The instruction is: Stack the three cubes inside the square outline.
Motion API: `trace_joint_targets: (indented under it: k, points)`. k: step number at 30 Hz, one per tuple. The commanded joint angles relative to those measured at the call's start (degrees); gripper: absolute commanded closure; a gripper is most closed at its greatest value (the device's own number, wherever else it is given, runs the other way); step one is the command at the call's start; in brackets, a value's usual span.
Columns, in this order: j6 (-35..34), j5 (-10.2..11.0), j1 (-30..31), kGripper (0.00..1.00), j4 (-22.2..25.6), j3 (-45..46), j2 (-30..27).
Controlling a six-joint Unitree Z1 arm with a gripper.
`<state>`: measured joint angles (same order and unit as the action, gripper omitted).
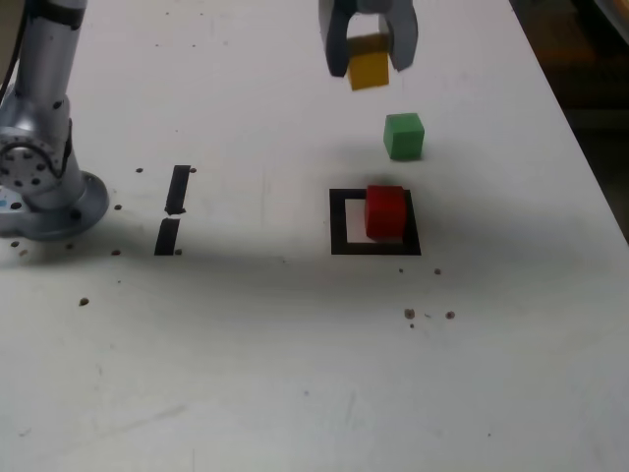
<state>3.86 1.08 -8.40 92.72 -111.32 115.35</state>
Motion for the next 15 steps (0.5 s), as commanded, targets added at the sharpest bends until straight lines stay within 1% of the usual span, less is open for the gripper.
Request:
trace_joint_targets:
  k: [1,4,7,15]
  points:
    - [-3.3,-1.4,4.3,0.76,0.6,0.5,0.5]
    - [-6.2,-2.5,8.4,0.76,0.3,0.9,1.7]
    - [-7.7,-3.0,10.8,0.76,-0.2,1.2,3.1]
    - [-8.5,-3.1,12.3,0.76,-2.5,4.1,5.2]
